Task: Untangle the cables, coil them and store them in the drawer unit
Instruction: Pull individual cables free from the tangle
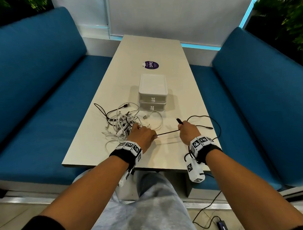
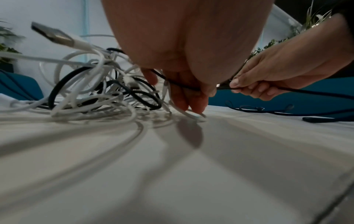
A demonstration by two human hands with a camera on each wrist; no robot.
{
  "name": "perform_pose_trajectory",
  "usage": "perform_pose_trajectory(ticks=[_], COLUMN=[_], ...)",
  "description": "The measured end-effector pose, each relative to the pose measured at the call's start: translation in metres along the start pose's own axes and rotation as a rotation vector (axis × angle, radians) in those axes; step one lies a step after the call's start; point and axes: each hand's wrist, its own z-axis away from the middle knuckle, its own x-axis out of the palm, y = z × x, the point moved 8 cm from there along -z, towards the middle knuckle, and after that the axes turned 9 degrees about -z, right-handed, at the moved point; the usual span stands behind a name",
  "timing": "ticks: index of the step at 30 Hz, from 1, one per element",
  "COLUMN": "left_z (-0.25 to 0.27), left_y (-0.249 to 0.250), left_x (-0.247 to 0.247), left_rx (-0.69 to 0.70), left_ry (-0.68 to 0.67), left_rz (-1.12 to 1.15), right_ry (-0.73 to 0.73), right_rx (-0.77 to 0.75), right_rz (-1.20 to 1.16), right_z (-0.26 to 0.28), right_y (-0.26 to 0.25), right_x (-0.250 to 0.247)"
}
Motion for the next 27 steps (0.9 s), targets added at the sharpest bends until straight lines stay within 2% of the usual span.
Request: perform_pose_trajectory(ticks=[2, 5, 10, 14, 17, 24, 27], left_z=[0.000, -0.001, 0.001, 0.000, 0.002, 0.004, 0.003], left_y=[0.002, 0.008, 0.012, 0.014, 0.013, 0.007, 0.001], left_x=[0.002, 0.008, 0.006, 0.004, 0.005, 0.007, 0.006], left_rx=[-0.008, 0.026, 0.042, 0.044, 0.052, 0.051, 0.028], left_ry=[-0.011, -0.036, -0.036, -0.058, -0.066, -0.025, -0.019], left_rz=[-0.062, -0.173, -0.275, -0.294, -0.301, -0.225, -0.197], right_ry=[0.011, -0.038, -0.125, -0.267, -0.281, -0.217, -0.161], right_rx=[0.046, -0.015, -0.151, -0.167, -0.230, -0.394, -0.373], right_rz=[-0.054, -0.200, -0.444, -0.579, -0.388, 0.130, 0.315], right_z=[0.000, 0.003, 0.014, 0.027, 0.034, 0.034, 0.024], right_y=[0.007, 0.000, -0.038, -0.075, -0.087, -0.071, -0.048], right_x=[-0.006, 0.001, 0.021, 0.041, 0.049, 0.046, 0.029])
